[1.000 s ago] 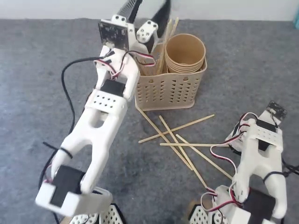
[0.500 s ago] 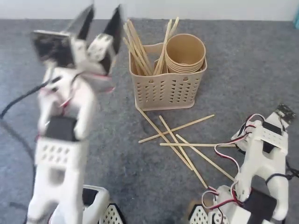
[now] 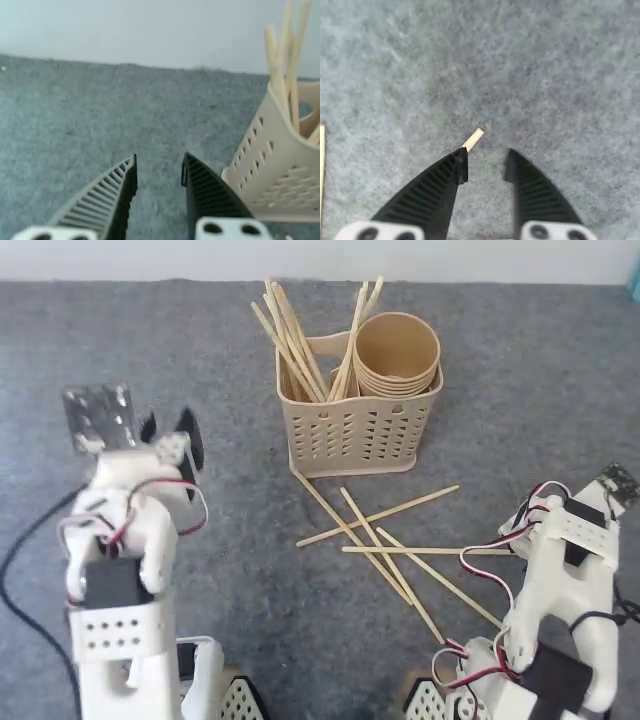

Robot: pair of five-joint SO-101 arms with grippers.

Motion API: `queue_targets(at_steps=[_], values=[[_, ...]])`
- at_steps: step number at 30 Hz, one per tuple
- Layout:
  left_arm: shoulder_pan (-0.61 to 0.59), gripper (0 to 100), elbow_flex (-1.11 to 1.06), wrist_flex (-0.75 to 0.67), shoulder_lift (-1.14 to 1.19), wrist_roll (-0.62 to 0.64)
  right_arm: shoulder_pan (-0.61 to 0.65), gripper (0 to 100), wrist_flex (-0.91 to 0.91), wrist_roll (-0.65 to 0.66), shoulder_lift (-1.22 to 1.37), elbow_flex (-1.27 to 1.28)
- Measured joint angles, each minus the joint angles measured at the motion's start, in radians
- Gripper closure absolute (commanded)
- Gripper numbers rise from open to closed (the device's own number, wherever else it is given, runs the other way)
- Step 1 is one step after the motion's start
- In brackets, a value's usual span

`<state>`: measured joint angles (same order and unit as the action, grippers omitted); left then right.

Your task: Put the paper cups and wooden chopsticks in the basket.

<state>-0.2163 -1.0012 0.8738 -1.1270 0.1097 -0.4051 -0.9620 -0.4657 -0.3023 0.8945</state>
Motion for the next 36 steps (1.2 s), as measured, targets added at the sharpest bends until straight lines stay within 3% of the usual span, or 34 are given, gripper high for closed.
queue_targets(at_steps=[7, 11, 29, 33, 36], values=[[-0.038, 86, -0.376, -0.127, -0.193, 0.0, 0.035, 85.3, 0.041, -0.035, 0.0, 0.0], [-0.04, 86, -0.448, -0.153, -0.293, 0.0, 0.044, 85.3, 0.083, -0.057, 0.0, 0.0], [-0.04, 86, -0.499, -0.153, -0.427, 0.0, 0.044, 86.1, 0.106, -0.064, 0.187, -0.087], [-0.031, 86, -0.499, -0.15, -0.431, 0.0, 0.044, 99.5, 0.106, -0.064, 0.192, -0.092], [-0.009, 86, -0.499, -0.147, -0.431, 0.0, 0.041, 98.9, 0.106, -0.064, 0.192, -0.091]])
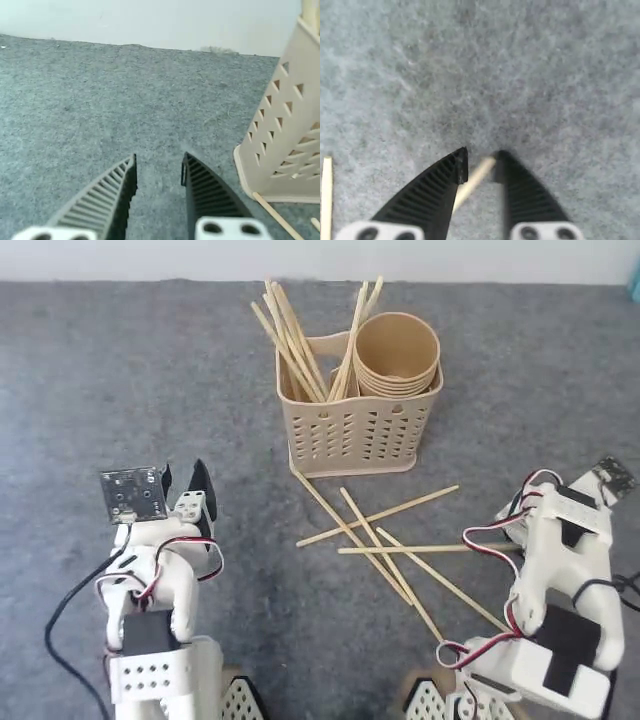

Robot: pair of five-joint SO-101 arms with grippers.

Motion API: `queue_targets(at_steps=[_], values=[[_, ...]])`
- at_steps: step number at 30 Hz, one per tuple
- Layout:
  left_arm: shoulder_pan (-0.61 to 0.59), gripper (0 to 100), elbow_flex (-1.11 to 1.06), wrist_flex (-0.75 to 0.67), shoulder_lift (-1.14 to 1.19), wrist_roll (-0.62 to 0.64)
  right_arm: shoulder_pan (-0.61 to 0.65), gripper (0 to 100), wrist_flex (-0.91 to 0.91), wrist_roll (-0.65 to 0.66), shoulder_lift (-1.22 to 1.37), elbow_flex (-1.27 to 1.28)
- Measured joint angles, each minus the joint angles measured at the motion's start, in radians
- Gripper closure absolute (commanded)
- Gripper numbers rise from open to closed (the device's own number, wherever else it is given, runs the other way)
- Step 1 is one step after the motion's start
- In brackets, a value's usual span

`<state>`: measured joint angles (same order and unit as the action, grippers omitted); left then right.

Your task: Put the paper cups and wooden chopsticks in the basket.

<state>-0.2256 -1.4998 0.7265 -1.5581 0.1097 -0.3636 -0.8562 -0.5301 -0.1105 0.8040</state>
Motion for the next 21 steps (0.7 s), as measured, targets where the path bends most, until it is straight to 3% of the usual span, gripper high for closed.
queue_targets(at_steps=[10, 15, 21], values=[[0.005, 86, -0.015, 0.003, -0.002, -0.028, -0.032, 99.1, 0.003, 0.048, 0.011, -0.015], [0.005, 86, -0.025, 0.003, -0.006, -0.038, -0.115, 99.1, -0.051, 0.104, -0.054, -0.068], [0.005, 86, -0.025, 0.003, -0.006, -0.04, -0.13, 99.1, -0.176, 0.155, -0.178, -0.071]])
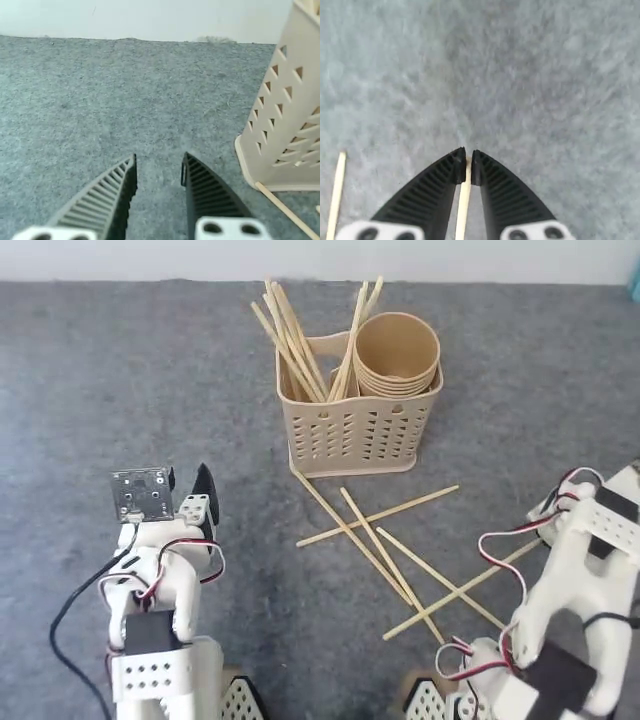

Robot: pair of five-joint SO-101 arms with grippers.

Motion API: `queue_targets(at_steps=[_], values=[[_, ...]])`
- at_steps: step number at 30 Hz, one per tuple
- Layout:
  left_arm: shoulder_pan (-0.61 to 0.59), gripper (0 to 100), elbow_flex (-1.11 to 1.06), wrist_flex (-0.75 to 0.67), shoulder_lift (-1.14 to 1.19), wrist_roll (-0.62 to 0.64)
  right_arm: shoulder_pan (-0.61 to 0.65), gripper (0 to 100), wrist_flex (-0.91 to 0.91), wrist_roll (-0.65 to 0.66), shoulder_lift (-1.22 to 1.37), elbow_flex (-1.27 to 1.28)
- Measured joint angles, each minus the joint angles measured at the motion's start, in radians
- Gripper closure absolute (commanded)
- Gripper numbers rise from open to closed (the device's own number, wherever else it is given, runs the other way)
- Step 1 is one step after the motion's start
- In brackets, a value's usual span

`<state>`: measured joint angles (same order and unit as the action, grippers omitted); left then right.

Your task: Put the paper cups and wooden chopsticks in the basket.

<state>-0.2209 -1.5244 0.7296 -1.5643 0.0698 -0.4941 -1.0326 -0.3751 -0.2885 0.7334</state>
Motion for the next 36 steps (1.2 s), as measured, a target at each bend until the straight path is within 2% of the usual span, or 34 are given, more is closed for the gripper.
queue_targets(at_steps=[8, 13, 19, 24, 36], values=[[0.0, 86, 0.0, 0.0, 0.0, 0.0, -0.041, 99.1, 0.023, 0.003, -0.017, -0.086], [0.018, 86, -0.008, 0.0, 0.0, 0.002, -0.061, 99.1, -0.066, 0.026, -0.017, -0.316], [0.124, 86, -0.049, 0.0, 0.0, 0.0, -0.054, 99.1, -0.213, 0.052, -0.017, -0.643], [0.18, 86, -0.061, 0.0, 0.0, 0.0, 0.002, 99.1, -0.281, 0.054, -0.017, -0.881], [0.19, 86, -0.061, 0.006, 0.0, 0.038, 0.187, 99.1, -0.339, 0.054, -0.025, -1.353]])
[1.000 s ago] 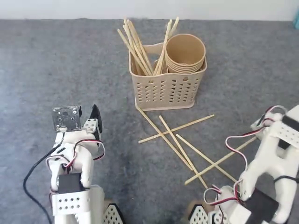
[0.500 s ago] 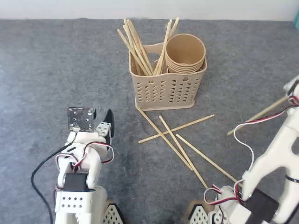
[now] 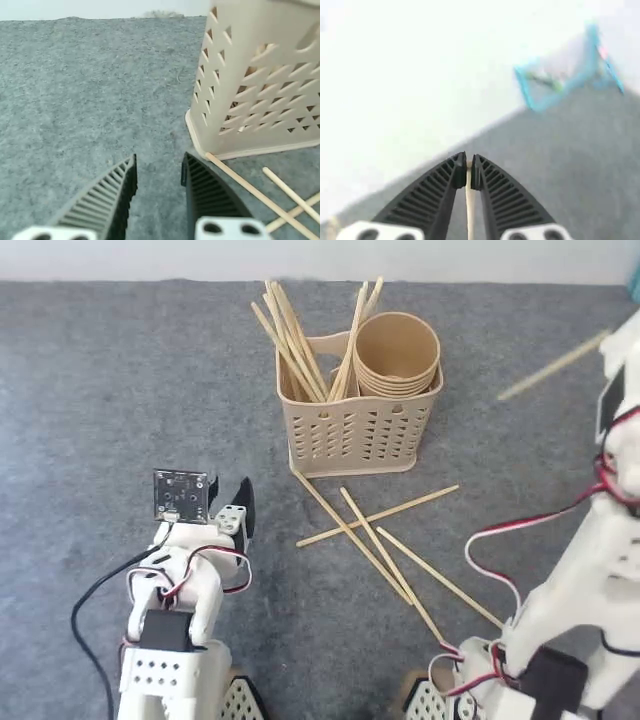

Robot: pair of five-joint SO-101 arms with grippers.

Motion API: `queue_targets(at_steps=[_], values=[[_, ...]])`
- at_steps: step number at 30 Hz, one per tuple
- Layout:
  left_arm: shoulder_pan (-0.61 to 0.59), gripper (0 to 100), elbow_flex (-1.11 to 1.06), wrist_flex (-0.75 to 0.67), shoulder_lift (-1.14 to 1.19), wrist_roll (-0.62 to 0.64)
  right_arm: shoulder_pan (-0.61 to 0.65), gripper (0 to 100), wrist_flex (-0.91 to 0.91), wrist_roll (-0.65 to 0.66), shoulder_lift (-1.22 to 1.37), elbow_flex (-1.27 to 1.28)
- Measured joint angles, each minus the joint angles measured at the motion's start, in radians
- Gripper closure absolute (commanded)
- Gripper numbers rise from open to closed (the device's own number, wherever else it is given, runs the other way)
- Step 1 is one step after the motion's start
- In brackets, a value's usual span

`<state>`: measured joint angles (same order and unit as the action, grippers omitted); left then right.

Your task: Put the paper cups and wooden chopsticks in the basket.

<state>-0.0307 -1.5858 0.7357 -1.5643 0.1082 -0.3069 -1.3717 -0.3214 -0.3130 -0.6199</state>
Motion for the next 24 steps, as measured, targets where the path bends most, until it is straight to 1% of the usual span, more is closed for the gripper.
queue_targets(at_steps=[2, 8, 14, 18, 21, 24], values=[[0.002, 86, 0.0, 0.0, 0.0, 0.003, 0.043, 99.1, 0.0, 0.0, 0.0, -0.066], [0.071, 86, 0.0, 0.028, 0.0, 0.006, 0.196, 99.1, 0.02, 0.0, -0.002, -0.226], [0.084, 86, 0.0, 0.028, 0.0, 0.049, 0.338, 99.1, 0.144, 0.0, -0.023, -0.255], [0.118, 86, 0.031, 0.041, 0.009, 0.064, 0.443, 99.1, 0.206, 0.0, -0.023, -0.256], [0.147, 86, 0.061, 0.043, 0.087, 0.077, 0.512, 99.1, 0.216, 0.0, -0.014, -0.258], [0.153, 86, 0.104, 0.025, 0.21, 0.078, 0.543, 99.1, 0.216, 0.0, 0.028, -0.258]])
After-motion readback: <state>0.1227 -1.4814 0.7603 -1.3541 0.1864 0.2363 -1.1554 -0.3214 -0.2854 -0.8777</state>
